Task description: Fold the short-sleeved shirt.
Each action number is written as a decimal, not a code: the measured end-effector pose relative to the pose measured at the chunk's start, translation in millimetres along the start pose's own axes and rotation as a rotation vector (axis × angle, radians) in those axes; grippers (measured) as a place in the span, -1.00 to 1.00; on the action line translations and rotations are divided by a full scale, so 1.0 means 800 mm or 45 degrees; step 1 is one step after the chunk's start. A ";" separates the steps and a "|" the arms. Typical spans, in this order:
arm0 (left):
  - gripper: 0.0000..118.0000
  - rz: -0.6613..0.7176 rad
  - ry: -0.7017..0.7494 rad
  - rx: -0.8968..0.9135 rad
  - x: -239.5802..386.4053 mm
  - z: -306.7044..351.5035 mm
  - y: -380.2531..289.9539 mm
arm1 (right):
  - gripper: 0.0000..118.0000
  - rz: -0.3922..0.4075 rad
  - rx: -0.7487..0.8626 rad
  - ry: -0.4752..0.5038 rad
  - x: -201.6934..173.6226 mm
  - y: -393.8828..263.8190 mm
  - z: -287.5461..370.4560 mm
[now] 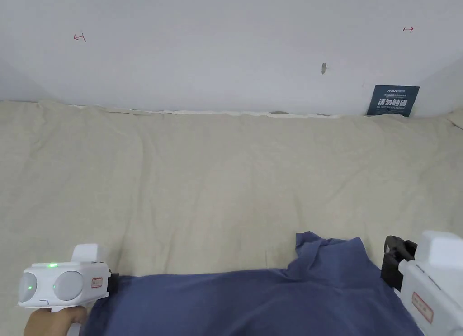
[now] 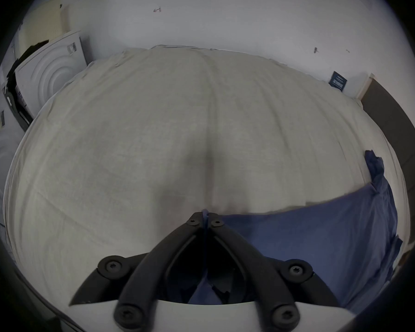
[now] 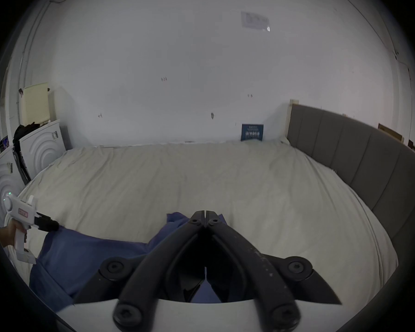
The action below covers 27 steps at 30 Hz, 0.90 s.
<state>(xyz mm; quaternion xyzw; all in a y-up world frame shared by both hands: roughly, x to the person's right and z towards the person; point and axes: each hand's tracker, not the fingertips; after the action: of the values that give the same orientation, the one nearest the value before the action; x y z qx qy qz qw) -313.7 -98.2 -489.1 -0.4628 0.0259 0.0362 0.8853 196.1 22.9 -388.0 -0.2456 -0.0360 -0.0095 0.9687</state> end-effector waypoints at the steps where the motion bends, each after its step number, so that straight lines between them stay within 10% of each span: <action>1: -0.96 -0.024 -0.014 0.015 0.009 0.009 0.000 | -0.96 -0.026 -0.044 0.001 0.008 0.002 -0.014; 4: -0.96 -0.061 -0.027 0.160 0.019 0.048 -0.004 | -0.80 -0.048 -0.153 -0.038 0.033 0.002 -0.059; 8: -0.96 -0.050 -0.135 0.249 0.020 0.093 -0.001 | 0.49 0.003 -0.381 -0.077 0.058 -0.013 -0.140; 10: -0.96 -0.072 -0.141 0.279 0.017 0.103 0.007 | 0.70 0.020 -0.479 -0.095 0.058 -0.025 -0.167; 15: -0.96 -0.085 -0.164 0.299 0.021 0.127 0.011 | 0.61 0.124 -0.657 -0.123 0.055 -0.061 -0.223; 18: -0.96 -0.077 -0.161 0.292 0.016 0.125 0.007 | 0.10 0.060 -0.649 -0.040 0.056 -0.076 -0.227; 21: -0.96 -0.062 -0.143 0.281 0.011 0.125 0.000 | -0.93 0.087 -0.596 -0.112 0.053 -0.065 -0.219; 27: -0.96 -0.002 -0.114 0.293 -0.002 0.144 -0.018 | -0.93 0.116 -0.454 -0.036 0.050 -0.035 -0.127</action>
<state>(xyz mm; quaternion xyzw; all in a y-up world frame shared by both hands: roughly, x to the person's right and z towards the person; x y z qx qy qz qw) -313.0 -11.8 -411.9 -0.3562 -0.0100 0.0529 0.9328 241.4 -49.8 -460.9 -0.4150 -0.0362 0.0315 0.9086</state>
